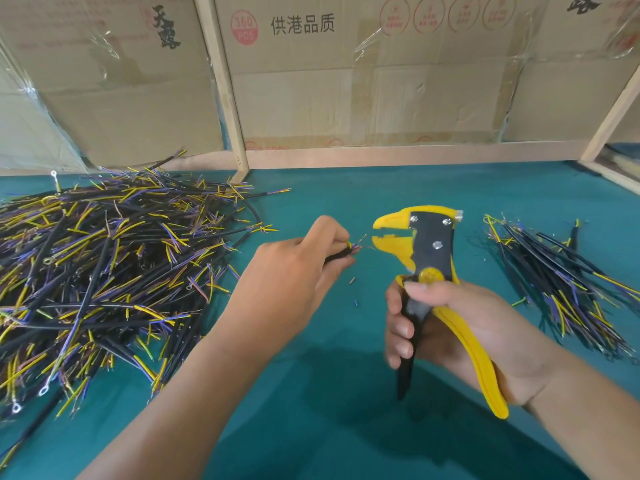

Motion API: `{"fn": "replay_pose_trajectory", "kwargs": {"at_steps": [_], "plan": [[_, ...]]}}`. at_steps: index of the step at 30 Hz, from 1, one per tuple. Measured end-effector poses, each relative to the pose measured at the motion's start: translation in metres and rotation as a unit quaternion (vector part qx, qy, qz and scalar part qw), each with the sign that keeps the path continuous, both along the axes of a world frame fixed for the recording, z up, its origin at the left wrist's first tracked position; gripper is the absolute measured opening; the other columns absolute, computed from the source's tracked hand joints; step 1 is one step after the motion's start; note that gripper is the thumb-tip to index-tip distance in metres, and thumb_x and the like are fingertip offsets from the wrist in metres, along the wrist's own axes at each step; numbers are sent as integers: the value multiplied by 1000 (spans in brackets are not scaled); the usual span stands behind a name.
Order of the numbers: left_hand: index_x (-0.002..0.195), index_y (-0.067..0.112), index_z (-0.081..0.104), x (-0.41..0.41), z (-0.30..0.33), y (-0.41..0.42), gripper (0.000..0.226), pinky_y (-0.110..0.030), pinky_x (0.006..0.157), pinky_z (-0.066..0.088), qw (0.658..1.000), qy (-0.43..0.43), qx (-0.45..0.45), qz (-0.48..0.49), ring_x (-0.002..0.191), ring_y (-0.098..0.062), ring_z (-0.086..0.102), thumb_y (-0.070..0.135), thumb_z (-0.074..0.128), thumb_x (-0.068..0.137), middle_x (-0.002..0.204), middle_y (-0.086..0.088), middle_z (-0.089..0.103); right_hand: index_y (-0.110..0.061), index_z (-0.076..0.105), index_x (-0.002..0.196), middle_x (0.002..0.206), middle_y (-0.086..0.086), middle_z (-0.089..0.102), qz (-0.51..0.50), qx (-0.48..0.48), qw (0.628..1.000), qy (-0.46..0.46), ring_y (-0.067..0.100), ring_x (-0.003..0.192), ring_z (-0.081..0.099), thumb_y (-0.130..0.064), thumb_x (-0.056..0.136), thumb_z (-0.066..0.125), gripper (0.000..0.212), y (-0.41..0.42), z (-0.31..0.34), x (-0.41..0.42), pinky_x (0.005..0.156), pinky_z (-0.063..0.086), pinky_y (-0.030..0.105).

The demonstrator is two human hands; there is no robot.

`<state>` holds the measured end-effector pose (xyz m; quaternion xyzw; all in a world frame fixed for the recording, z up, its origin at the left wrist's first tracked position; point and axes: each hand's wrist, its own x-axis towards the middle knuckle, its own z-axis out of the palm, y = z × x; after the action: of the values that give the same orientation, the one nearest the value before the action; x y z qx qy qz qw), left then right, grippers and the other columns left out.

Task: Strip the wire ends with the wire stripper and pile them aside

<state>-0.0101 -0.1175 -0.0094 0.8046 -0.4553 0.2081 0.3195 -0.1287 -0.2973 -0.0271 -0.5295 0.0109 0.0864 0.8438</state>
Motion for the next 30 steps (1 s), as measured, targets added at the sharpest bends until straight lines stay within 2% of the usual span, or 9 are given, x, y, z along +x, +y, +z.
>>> {"fn": "replay_pose_trajectory", "kwargs": {"at_steps": [2, 5, 9, 11, 14, 20, 23, 27, 30], "plan": [[103, 12, 55, 0, 0, 0, 19, -41, 67, 57, 1000, 13, -1, -3, 85, -20, 73, 24, 67, 95, 97, 17, 75, -4, 65, 85, 71, 13, 48, -38, 5, 999, -13, 30, 63, 50, -26, 81, 70, 23, -1, 1, 2, 66, 53, 42], [104, 8, 58, -5, 0, -2, 20, -39, 69, 57, 1000, 14, 13, -15, 86, -18, 73, 22, 70, 94, 99, 16, 75, -6, 69, 85, 69, 12, 48, -104, -37, 993, -30, 29, 63, 51, -24, 83, 68, 19, 1, 0, 5, 64, 53, 39], [106, 7, 59, -17, 0, -8, 27, -45, 66, 56, 997, -11, 67, -32, 80, -30, 71, 31, 55, 98, 88, 0, 76, -11, 74, 82, 69, 10, 51, -156, -114, 981, -30, 26, 63, 53, -36, 80, 70, 25, 5, -1, 5, 63, 54, 35], [103, 5, 61, -21, 2, -10, 34, -46, 60, 55, 995, -49, 85, -31, 71, -34, 68, 35, 46, 98, 80, -4, 73, -13, 74, 77, 68, 9, 52, -137, -86, 987, -17, 25, 61, 52, -41, 81, 69, 28, 7, 1, 5, 63, 53, 36], [99, 3, 63, -25, 3, -11, 41, -46, 55, 53, 991, -81, 97, -41, 65, -35, 64, 35, 36, 98, 75, -6, 69, -10, 71, 75, 66, 9, 49, -113, -20, 993, 9, 26, 59, 50, -38, 81, 70, 28, 8, 4, 4, 61, 53, 39], [103, 5, 62, -25, 2, -11, 34, -47, 63, 52, 989, -76, 114, -50, 70, -33, 63, 31, 40, 103, 81, -6, 68, -9, 66, 71, 66, 9, 43, -109, 17, 993, 29, 25, 57, 47, -14, 80, 72, 13, 11, 5, 3, 60, 52, 39], [102, 6, 62, -24, 0, -11, 35, -47, 62, 52, 989, -79, 114, -45, 68, -33, 62, 34, 40, 103, 78, -5, 67, -9, 62, 72, 66, 9, 43, -114, 0, 993, 30, 25, 57, 46, -15, 80, 70, 13, 11, 4, 3, 59, 52, 40], [102, 7, 61, -20, -1, -9, 24, -46, 61, 51, 989, -84, 115, -38, 67, -34, 61, 29, 52, 103, 77, -4, 68, -8, 54, 78, 66, 9, 44, -145, -50, 988, 19, 26, 58, 48, -12, 81, 76, 23, 7, 1, 5, 60, 53, 40], [103, 7, 60, -15, 0, -8, 24, -46, 65, 52, 991, -74, 110, -30, 71, -34, 64, 30, 52, 101, 81, -3, 71, -10, 55, 75, 66, 9, 45, -161, -79, 984, 5, 26, 60, 48, -18, 81, 69, 17, 3, 0, 5, 62, 52, 41]]}}
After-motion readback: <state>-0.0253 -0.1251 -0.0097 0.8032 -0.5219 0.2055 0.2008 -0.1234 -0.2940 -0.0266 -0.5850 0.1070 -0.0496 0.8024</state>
